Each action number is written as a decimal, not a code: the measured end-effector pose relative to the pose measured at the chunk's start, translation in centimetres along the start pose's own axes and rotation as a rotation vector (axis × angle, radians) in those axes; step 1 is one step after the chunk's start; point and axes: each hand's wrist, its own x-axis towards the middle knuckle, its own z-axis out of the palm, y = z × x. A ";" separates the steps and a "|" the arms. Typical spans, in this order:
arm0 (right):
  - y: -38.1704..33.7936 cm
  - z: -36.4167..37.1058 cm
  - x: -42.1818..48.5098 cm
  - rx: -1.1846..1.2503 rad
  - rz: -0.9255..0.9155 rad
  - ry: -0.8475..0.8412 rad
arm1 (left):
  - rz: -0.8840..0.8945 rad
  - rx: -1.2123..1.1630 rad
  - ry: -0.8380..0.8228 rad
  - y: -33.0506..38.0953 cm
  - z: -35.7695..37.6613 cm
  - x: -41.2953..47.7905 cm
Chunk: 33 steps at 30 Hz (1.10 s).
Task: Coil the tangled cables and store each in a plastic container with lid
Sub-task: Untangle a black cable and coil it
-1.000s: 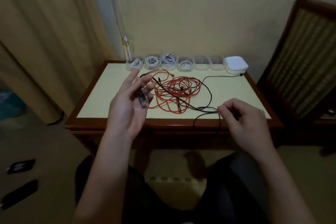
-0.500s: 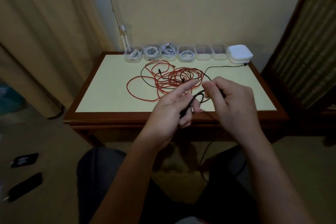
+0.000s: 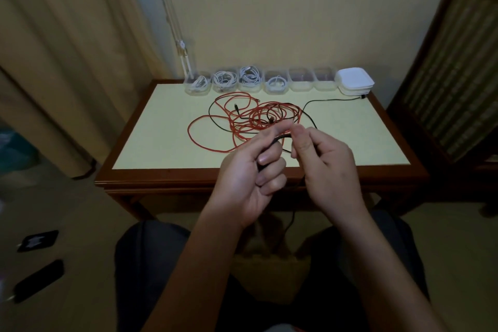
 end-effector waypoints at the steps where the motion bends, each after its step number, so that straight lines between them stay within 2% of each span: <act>1: 0.0 0.1 -0.1 0.003 0.011 0.011 | 0.018 0.033 0.023 -0.2 0.0 0.0; 7: 0.0 0.2 -0.3 0.051 0.058 0.043 | 0.119 0.206 0.074 -1.1 0.8 -0.1; 10: 0.3 -0.2 -0.1 0.053 0.077 -0.011 | 0.161 0.266 0.095 -0.9 0.7 -0.1; 15: 1.3 -1.9 0.2 -0.011 0.089 -0.077 | 0.171 0.131 0.169 0.4 -0.4 0.0; 19: 2.5 -3.8 0.5 -0.186 0.077 -0.060 | 0.216 -0.024 0.330 1.7 -1.8 0.1; 26: 4.3 -6.4 0.6 -0.258 0.092 -0.021 | 0.412 -0.417 0.603 4.3 -4.6 -0.1; 29: 4.3 -6.6 0.6 -0.265 0.060 -0.071 | 0.462 -0.430 0.648 4.7 -5.2 -0.3; 33: 4.4 -5.5 0.5 -0.360 -0.097 -0.168 | 0.505 -0.311 0.657 4.0 -4.7 0.0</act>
